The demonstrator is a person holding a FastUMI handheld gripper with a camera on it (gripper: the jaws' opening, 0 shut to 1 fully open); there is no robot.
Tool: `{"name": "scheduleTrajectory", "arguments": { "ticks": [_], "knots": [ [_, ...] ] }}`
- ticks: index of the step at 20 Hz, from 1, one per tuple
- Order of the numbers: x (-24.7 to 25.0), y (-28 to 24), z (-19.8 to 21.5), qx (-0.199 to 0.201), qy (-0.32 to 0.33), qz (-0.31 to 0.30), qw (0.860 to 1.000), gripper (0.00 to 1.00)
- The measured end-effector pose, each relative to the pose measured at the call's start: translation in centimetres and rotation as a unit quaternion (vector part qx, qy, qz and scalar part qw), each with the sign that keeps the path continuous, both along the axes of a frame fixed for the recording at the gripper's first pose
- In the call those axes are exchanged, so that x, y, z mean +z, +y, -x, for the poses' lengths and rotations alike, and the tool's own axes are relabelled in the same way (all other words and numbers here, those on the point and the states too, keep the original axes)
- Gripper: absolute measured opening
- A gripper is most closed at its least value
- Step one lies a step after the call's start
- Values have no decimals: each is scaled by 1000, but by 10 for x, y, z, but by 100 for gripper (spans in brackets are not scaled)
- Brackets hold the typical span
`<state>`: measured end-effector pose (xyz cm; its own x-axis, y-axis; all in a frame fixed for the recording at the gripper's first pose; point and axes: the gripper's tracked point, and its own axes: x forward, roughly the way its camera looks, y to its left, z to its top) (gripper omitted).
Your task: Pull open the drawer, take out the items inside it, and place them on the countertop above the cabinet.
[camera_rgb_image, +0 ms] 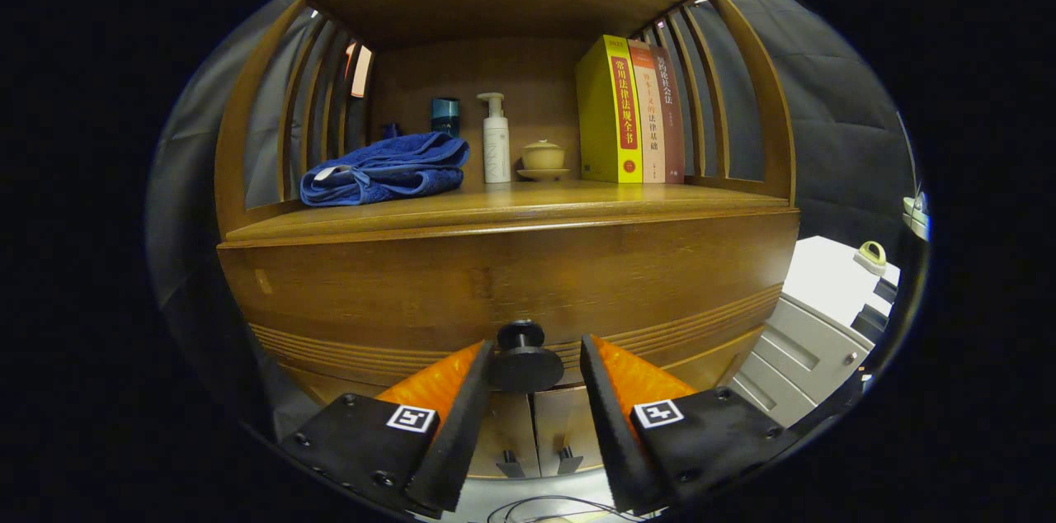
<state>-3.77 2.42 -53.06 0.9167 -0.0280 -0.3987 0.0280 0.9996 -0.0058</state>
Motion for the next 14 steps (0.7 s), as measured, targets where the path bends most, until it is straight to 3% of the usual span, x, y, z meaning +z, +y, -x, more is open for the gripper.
{"name": "scheduleTrajectory", "arguments": {
  "ticks": [2, 5, 14],
  "knots": [
    [-3, 0, -2, -3, 7, -4, 1000, 72],
    [-4, 4, -4, -6, 13, -4, 1000, 55],
    [-4, 6, 2, 23, 25, 23, 999, 35]
  ]
}}
